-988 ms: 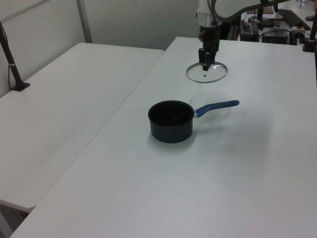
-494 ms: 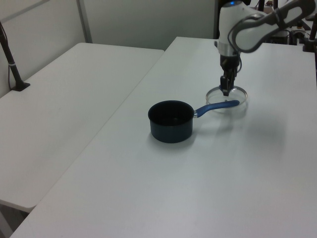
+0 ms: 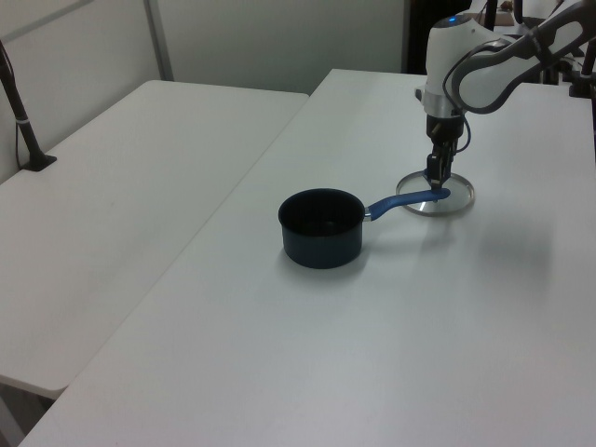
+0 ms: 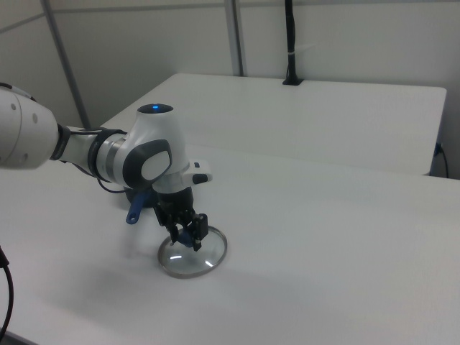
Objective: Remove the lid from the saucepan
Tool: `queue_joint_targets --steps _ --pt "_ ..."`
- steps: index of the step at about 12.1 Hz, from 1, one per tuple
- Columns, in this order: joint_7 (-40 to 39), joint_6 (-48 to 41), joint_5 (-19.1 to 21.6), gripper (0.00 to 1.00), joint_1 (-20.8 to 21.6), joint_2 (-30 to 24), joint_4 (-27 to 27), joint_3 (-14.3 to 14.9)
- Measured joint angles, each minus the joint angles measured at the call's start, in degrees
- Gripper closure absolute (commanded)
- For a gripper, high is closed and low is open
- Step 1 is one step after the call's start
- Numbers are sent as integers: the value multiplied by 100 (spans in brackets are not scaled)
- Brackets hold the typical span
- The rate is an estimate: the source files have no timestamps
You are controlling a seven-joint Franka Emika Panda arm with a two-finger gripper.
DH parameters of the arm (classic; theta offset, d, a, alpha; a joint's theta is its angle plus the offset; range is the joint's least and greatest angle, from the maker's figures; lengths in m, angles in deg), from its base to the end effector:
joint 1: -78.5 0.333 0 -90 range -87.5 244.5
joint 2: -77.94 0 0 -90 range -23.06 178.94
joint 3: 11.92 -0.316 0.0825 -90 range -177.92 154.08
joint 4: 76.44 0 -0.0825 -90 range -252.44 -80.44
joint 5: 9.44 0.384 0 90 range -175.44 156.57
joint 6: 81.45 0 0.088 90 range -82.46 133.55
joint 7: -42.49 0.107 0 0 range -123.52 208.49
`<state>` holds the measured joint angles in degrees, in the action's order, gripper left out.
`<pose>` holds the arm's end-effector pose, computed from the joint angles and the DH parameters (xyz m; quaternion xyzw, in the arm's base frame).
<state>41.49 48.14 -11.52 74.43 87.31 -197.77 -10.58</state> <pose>0.5611 -0.0539 0.3348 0.9995 -0.0266 -0.0105 0.0152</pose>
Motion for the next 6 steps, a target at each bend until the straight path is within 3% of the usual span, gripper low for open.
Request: queue_joint_targets --steps 3,6 --pt "1 -35 0 0 0 -133 37 0" --pt "10 -1563 1 0 29 -707 821 -1"
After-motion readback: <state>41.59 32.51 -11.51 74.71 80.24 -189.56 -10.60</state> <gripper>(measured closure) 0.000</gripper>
